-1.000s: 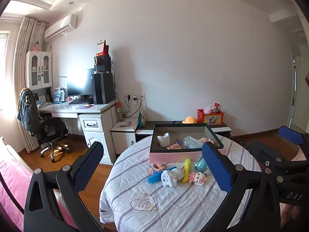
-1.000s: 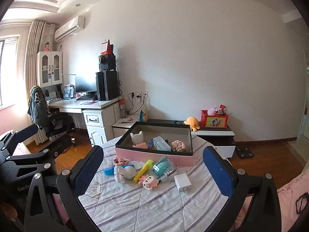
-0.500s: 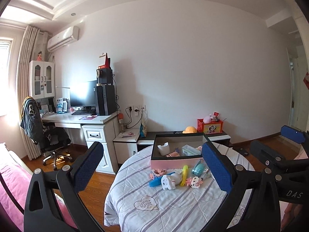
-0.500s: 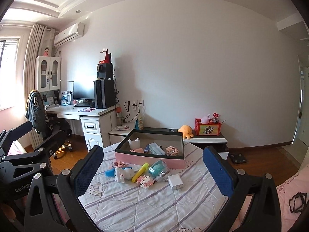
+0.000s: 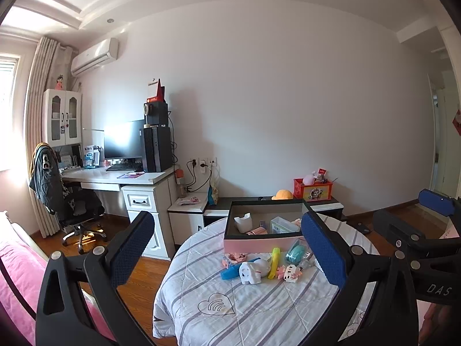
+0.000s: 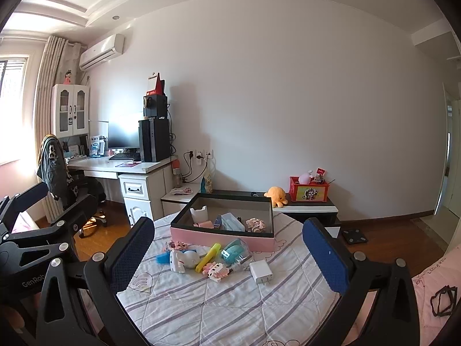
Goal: Organize rigid objects
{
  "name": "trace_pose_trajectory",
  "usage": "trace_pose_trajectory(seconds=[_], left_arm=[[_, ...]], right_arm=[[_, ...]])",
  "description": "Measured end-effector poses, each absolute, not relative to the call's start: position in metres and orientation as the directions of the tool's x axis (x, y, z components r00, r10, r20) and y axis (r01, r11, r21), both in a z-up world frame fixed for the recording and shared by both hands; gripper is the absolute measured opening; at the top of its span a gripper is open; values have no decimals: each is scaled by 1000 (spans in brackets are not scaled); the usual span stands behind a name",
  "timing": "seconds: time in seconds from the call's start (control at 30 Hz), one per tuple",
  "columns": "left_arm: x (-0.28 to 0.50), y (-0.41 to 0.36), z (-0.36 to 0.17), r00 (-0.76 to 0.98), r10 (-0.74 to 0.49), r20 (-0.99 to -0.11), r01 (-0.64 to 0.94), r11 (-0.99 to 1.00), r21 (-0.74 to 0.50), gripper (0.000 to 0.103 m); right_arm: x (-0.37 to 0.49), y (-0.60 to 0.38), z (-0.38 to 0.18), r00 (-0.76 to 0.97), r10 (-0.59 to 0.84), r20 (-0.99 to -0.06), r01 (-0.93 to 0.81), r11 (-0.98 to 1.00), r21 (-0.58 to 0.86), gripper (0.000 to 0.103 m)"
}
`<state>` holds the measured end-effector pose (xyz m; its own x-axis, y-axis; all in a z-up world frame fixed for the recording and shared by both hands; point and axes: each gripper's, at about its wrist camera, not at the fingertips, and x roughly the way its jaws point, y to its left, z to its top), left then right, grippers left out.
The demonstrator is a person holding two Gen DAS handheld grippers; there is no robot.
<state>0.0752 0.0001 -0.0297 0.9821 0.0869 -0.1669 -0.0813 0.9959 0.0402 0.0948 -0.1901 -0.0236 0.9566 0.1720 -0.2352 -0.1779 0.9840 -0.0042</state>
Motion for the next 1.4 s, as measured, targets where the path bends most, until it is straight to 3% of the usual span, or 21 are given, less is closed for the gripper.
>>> trace_pose_trajectory(seconds=[0.37, 0.7, 0.97, 1.1, 1.4], left_arm=[[115, -1, -55, 967, 78, -241, -67, 996, 53, 103], [190, 10, -131, 872, 42, -488, -21, 999, 49, 103], [246, 29, -181, 776, 55, -629, -56, 998, 18, 103], [269, 18, -196, 748, -20, -664, 6, 1000, -23, 103], [318, -5, -213, 699, -31, -714, 66, 998, 21, 100]], right_arm=[[127, -192, -43, 938, 167, -302, -173, 985, 8, 103], [194, -199, -109, 859, 149, -489, -161, 987, 17, 103], [249, -221, -168, 772, 96, -628, -105, 994, 24, 103], [271, -230, -189, 736, 82, -672, -86, 996, 27, 103], [298, -240, -205, 695, 66, -716, -80, 997, 13, 103]])
